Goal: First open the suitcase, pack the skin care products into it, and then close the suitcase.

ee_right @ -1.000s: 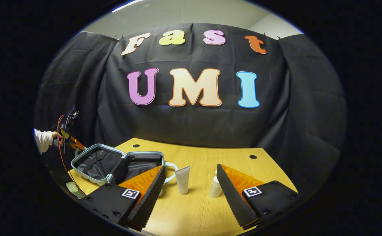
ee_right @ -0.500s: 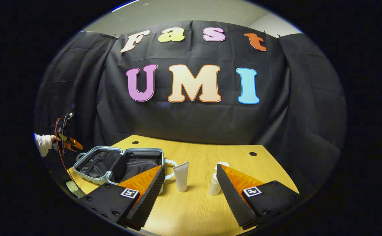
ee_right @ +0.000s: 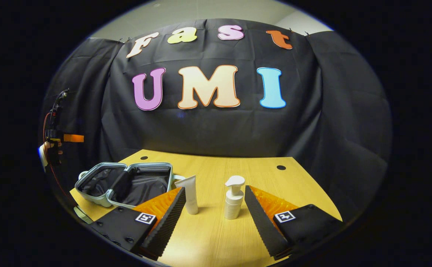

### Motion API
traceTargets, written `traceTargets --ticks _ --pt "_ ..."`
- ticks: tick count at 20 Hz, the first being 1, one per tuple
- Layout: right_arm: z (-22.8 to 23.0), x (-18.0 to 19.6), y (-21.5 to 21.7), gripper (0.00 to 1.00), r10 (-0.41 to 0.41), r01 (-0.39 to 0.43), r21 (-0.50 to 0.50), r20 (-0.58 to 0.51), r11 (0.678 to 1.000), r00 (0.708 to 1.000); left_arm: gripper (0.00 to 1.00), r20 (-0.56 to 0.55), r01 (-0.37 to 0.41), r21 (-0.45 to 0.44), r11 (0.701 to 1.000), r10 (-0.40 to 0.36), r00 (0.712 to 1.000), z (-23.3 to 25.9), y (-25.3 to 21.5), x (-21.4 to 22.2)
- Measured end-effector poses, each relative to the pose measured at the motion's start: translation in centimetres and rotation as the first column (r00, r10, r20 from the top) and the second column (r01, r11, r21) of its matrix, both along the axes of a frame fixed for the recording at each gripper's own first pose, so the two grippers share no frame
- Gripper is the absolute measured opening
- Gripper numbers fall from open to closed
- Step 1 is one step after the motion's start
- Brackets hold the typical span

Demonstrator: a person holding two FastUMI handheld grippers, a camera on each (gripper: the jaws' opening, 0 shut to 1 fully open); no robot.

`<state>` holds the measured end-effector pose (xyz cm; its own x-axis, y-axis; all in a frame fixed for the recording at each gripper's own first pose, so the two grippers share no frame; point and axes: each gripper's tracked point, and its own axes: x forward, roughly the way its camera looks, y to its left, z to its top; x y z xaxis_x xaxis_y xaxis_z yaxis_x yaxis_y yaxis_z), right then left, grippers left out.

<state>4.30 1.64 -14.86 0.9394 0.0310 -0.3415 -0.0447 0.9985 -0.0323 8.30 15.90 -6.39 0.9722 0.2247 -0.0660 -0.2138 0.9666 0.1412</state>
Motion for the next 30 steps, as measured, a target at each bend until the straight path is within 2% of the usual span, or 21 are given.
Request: traceTargets --ticks 1,3,4,5,9,12,15,20,23,25,28,29,30 --pt "-0.8 0.5 -0.4 1.00 0.010 -0.010 0.003 -0.008 1.000 1.000 0.86 -0.006 0.040 0.026 0.999 -0.039 0.999 -0.4 -3.3 0.0" --pt "-2.9 1.4 -1.0 1.00 0.033 -0.033 0.009 -0.031 0.999 0.999 0.87 -0.019 0.163 0.007 0.987 -0.162 0.987 -1.6 -11.3 1.0" --pt "-3.8 1.9 -1.4 1.00 0.044 -0.044 0.012 -0.039 0.999 0.998 0.91 -0.035 0.225 -0.017 0.974 -0.226 0.974 -2.8 -15.2 1.5" --pt "-4.7 2.4 -1.8 1.00 0.053 -0.052 0.017 -0.045 0.999 0.998 0.89 -0.041 0.278 -0.036 0.960 -0.279 0.959 -4.2 -18.9 2.4" --pt "-8.7 4.5 -3.7 1.00 0.078 -0.074 0.052 -0.083 0.996 0.994 0.90 -0.049 0.410 -0.133 0.902 -0.419 0.907 -10.8 -31.3 5.5" --pt "-11.1 5.8 -4.7 1.00 0.108 -0.100 0.075 -0.103 0.992 0.989 0.90 -0.055 0.423 -0.174 0.889 -0.437 0.898 -14.3 -35.7 7.7" --pt "-13.3 6.6 -5.4 0.98 0.139 -0.129 0.078 -0.126 0.989 0.982 0.91 -0.047 0.397 -0.218 0.892 -0.416 0.908 -16.7 -37.8 10.4" --pt "-15.5 7.7 -5.9 0.98 0.169 -0.154 0.106 -0.152 0.982 0.974 0.95 -0.156 0.276 -0.279 0.920 -0.327 0.932 -21.8 -38.2 14.4" --pt "-16.2 8.4 -5.9 0.98 0.180 -0.159 0.135 -0.164 0.978 0.970 0.94 -0.170 0.200 -0.279 0.939 -0.253 0.952 -23.0 -37.6 15.4" --pt "-16.9 8.7 -5.7 0.98 0.186 -0.158 0.160 -0.180 0.974 0.966 0.88 -0.191 0.180 -0.300 0.937 -0.244 0.951 -24.3 -37.6 16.4" --pt "-17.9 8.6 -5.4 0.97 0.200 -0.166 0.171 -0.207 0.971 0.958 0.42 -0.208 0.158 -0.277 0.948 -0.220 0.953 -25.0 -36.9 17.1" --pt "-18.1 8.7 -5.4 0.97 0.204 -0.171 0.165 -0.207 0.971 0.957 0.46 -0.200 0.168 -0.275 0.947 -0.227 0.953 -24.5 -37.1 16.8" --pt "-18.4 9.1 -5.2 0.97 0.206 -0.175 0.158 -0.208 0.972 0.956 0.35 -0.197 0.173 -0.284 0.943 -0.234 0.952 -24.2 -37.3 17.0"
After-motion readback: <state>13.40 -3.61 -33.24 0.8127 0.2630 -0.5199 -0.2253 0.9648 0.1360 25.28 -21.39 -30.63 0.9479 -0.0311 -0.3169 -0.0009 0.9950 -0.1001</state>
